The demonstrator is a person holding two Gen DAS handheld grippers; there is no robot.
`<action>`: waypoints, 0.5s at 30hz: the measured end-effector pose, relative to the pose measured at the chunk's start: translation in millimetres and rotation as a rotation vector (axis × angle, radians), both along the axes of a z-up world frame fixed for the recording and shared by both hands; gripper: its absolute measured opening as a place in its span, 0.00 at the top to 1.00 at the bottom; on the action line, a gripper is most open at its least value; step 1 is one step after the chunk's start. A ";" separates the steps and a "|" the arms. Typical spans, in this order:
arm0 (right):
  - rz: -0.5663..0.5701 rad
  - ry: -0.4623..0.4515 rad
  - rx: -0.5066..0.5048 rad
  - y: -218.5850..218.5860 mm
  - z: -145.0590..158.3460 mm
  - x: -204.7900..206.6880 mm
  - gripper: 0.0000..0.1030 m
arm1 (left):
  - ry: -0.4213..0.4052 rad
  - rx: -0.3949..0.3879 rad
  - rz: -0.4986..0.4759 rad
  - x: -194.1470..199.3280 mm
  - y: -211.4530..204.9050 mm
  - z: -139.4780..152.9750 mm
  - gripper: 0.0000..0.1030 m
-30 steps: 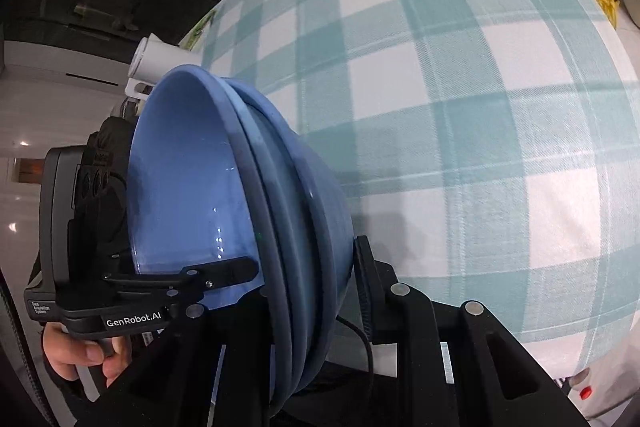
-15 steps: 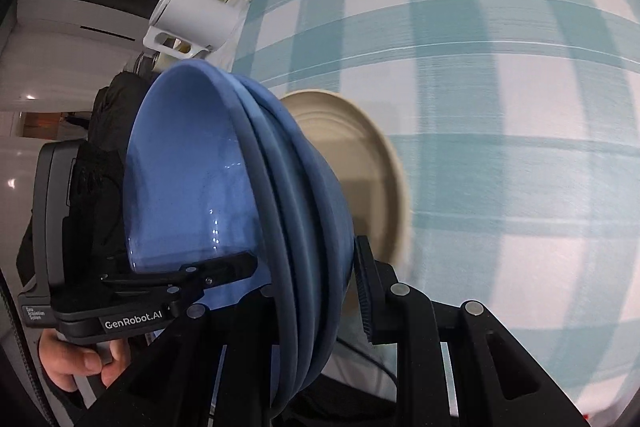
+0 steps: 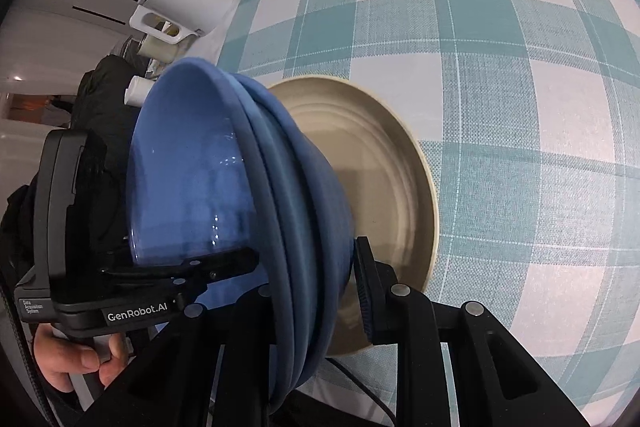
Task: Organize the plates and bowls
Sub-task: 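Lower the bowl stack onto the cream plate stack with both grippers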
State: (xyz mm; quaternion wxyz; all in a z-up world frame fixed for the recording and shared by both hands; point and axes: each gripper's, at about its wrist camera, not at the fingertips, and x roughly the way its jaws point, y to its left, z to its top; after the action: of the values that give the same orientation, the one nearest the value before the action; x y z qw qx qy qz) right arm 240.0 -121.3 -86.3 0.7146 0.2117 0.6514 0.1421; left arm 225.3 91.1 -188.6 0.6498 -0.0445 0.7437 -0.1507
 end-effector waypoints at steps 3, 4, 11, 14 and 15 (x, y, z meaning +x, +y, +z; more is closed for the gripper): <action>-0.014 -0.027 0.005 -7.3 9.2 -5.3 0.78 | -0.001 0.006 0.023 19.2 4.1 13.7 0.56; -0.016 -0.037 0.009 -10.9 12.8 -7.6 0.76 | -0.006 0.008 0.025 17.2 5.0 18.8 0.51; 0.003 -0.146 -0.031 -14.5 33.9 -18.2 0.72 | -0.034 -0.011 0.075 22.1 19.8 41.0 0.39; 0.011 -0.187 -0.049 -14.5 40.6 -23.0 0.68 | -0.103 -0.008 0.070 22.5 13.3 54.4 0.26; 0.008 -0.199 -0.054 -15.6 42.5 -25.1 0.67 | -0.118 -0.014 0.066 20.9 12.3 54.6 0.26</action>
State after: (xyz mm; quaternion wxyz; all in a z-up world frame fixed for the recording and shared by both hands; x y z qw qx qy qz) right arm 214.8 -136.9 -43.8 0.7808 0.1745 0.5815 0.1477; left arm 246.2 103.3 -134.0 0.6969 -0.0647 0.7010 -0.1366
